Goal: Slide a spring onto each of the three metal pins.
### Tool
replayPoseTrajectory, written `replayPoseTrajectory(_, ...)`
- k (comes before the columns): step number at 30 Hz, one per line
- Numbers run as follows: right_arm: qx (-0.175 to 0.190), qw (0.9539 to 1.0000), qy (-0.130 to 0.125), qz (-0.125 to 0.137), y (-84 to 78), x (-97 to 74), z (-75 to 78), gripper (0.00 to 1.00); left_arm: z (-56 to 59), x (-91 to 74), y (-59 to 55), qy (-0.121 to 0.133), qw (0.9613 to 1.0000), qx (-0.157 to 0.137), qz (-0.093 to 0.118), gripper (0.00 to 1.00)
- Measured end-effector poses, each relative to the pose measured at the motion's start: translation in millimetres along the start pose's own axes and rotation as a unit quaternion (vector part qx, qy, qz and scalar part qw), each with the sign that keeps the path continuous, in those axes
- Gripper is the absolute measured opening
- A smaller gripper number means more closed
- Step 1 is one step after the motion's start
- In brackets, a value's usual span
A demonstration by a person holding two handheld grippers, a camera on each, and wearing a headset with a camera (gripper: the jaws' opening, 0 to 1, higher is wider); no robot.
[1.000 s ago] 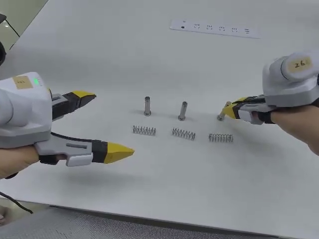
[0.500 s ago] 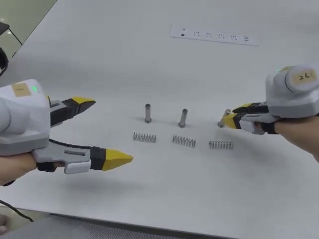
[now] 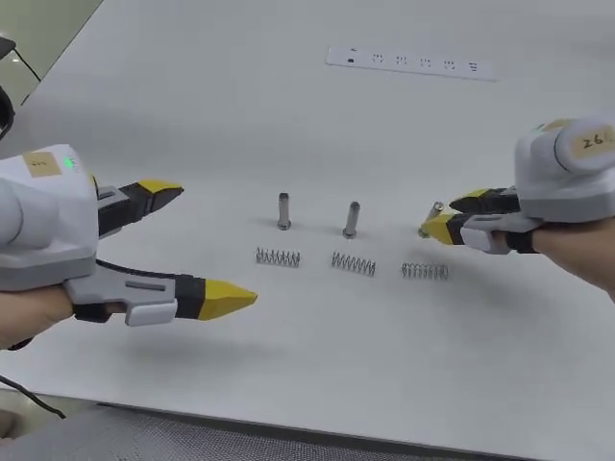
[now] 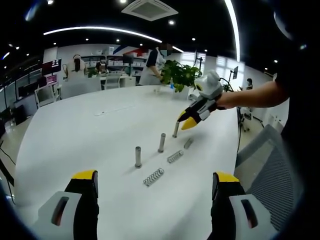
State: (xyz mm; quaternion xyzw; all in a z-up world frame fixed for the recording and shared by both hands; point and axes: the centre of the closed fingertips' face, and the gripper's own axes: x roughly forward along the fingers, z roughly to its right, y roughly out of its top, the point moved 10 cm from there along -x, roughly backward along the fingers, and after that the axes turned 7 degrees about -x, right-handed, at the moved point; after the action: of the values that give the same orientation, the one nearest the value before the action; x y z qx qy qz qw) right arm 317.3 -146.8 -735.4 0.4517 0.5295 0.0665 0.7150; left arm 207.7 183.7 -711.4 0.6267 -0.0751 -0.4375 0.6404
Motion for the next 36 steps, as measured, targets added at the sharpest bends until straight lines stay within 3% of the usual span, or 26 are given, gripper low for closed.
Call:
replayPoseTrajectory(13,-0.023,0.9996,0.015,0.001,-0.2,-10.4,-1.6,0.30,-1.2,-2.3,-0.4,0.004,1.0000,-0.007,0.005,0.92)
replayPoseTrajectory(23,-0.080,0.9959,0.033,-0.026,-1.9,-14.5,-8.2,0.29,-2.1,-3.8,-0.9,0.008,0.9999,-0.009,0.005,0.92)
replayPoseTrajectory(36,-0.107,0.9916,0.059,-0.041,-7.2,-14.2,-18.7,0.28,-1.1,-3.9,-1.9,0.008,0.9999,-0.008,0.005,0.92)
